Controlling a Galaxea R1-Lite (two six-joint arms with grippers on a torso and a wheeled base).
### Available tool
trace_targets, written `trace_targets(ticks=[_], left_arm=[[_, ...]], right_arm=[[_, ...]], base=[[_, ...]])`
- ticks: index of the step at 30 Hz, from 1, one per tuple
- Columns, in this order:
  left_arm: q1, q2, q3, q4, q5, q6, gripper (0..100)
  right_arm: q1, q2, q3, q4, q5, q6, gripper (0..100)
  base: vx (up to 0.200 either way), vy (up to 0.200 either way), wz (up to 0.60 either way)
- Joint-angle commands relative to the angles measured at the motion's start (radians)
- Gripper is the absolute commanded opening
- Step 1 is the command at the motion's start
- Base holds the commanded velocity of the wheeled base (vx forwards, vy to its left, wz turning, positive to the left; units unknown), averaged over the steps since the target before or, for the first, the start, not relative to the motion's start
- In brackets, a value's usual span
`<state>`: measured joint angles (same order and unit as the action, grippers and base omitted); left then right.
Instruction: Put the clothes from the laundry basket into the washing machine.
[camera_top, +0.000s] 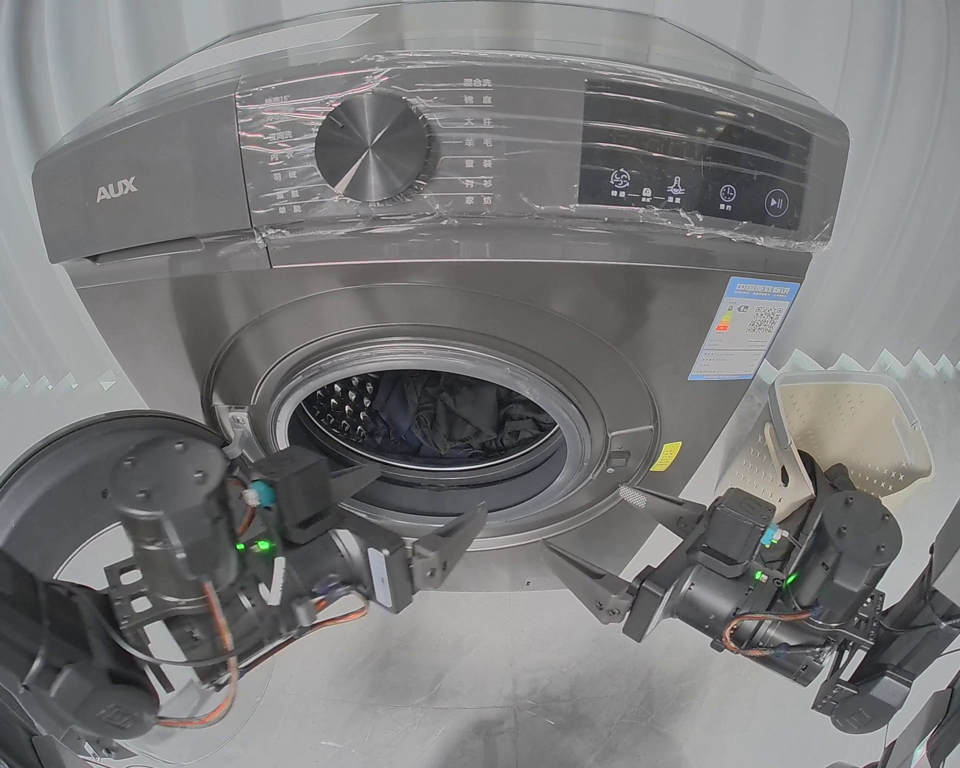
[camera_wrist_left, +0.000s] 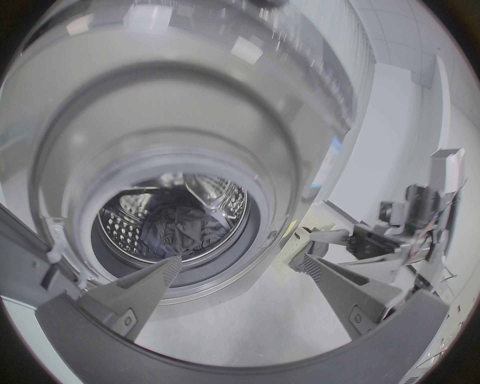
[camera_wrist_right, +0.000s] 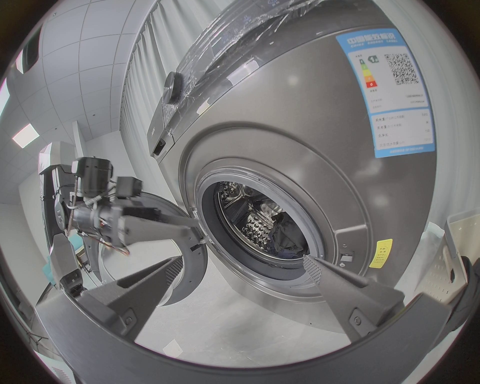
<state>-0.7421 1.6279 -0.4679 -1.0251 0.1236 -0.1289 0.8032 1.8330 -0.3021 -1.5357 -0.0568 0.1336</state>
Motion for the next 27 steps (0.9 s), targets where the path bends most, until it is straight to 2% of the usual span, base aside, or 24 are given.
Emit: trace_targets(ticks=[1, 8, 13, 16, 21, 27], left_arm=[[-0.022, -0.332, 0.166, 0.03, 0.011, -0.006, 100], [-0.008, -0.503, 0.218, 0.054, 0.011, -0.009, 100], [0.043, -0.559, 0.241, 0.097, 0.013, -0.008, 100], [0.063, -0.583, 0.247, 0.1, 0.018, -0.005, 100], [0.109, -0.638, 0.258, 0.105, 0.016, 0.006, 100], [0.153, -0.686, 0.267, 0.117, 0.016, 0.032, 100]], right_arm=[[-0.009, -0.121, 0.1, 0.0, -0.005, -0.003, 100], [-0.099, -0.227, 0.152, 0.003, -0.005, -0.009, 100], [-0.171, -0.304, 0.158, 0.017, -0.006, -0.022, 100], [-0.239, -0.33, 0.172, 0.019, -0.006, -0.025, 100], [-0.323, -0.374, 0.227, 0.02, -0.006, -0.032, 100], [-0.389, -0.409, 0.294, 0.019, -0.008, -0.032, 100]], base=[[0.0, 0.0, 0.0], [0.0, 0.0, 0.0], [0.0, 0.0, 0.0], [0.0, 0.0, 0.0], [0.0, 0.0, 0.0], [-0.2, 0.0, 0.0]])
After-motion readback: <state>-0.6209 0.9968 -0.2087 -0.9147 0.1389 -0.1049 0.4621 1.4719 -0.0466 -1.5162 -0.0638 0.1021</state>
